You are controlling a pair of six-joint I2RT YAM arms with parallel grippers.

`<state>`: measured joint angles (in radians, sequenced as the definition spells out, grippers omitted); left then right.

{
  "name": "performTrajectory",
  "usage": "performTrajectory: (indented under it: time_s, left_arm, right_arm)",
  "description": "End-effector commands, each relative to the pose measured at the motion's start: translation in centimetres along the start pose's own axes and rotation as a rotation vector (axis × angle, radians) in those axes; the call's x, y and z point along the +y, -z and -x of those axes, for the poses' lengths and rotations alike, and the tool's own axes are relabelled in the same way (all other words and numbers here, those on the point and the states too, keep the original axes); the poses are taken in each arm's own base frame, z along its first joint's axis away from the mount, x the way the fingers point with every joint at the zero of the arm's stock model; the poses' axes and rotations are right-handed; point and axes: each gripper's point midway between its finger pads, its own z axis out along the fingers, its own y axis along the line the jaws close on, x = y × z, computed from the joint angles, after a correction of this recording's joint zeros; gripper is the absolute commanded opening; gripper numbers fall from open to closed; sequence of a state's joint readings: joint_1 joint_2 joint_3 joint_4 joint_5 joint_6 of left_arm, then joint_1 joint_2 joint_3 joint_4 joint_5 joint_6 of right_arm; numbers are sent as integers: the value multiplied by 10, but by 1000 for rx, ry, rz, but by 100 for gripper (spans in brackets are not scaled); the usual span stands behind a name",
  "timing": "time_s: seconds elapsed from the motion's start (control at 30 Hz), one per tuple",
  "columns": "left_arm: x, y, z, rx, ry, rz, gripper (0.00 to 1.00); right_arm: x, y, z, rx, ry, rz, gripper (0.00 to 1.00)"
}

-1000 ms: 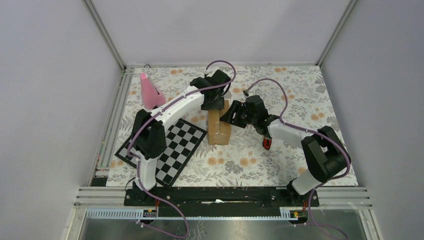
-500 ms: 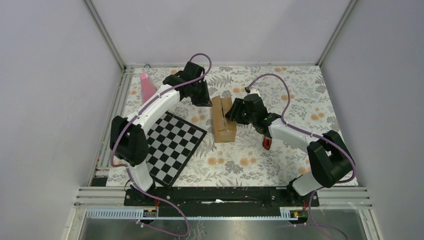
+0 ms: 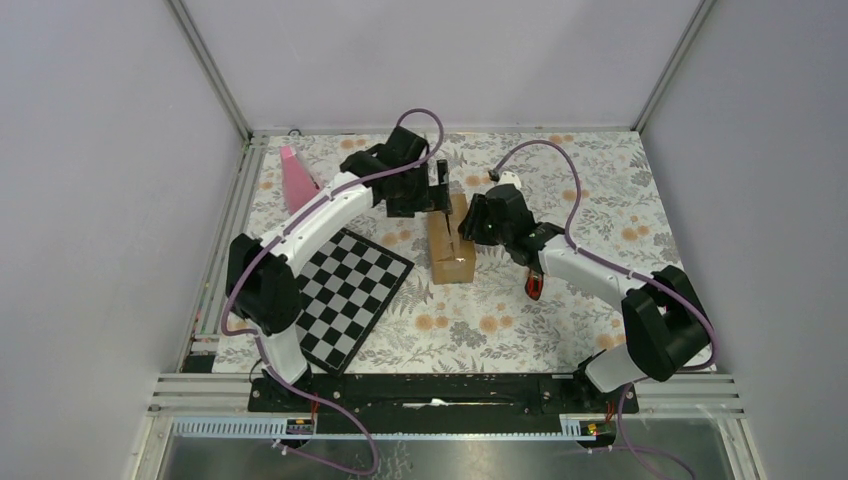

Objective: Unpack the express box
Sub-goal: Open the express box at the center of the board.

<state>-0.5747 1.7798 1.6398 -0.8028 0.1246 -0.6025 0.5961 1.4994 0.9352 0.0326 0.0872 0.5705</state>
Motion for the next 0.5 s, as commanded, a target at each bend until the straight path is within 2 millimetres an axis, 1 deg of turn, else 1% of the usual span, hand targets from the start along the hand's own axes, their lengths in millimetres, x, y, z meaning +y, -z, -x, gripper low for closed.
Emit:
performTrajectory:
  time_s: [0.0, 0.17, 0.23, 0.3, 0.4, 0.47]
  left_arm:
    - [-17, 10, 22, -152, -43, 125, 99]
    - [-14, -6, 15, -137, -99, 270, 99]
    - [-5, -10, 16, -151, -130, 379, 99]
    - [7, -10, 18, -177, -165, 489, 98]
    - [15, -9, 18, -191, -180, 544, 96]
    - [19, -10, 17, -190, -187, 560, 93]
  right_arm:
    - [8, 12, 7, -34, 45, -18, 0]
    - [13, 14, 2, -40, 51, -23, 0]
    - [12, 15, 3, -48, 50, -29, 0]
    - [13, 15, 4, -53, 49, -31, 0]
    - [10, 16, 2, -52, 47, -39, 0]
    - [9, 16, 1, -52, 45, -43, 0]
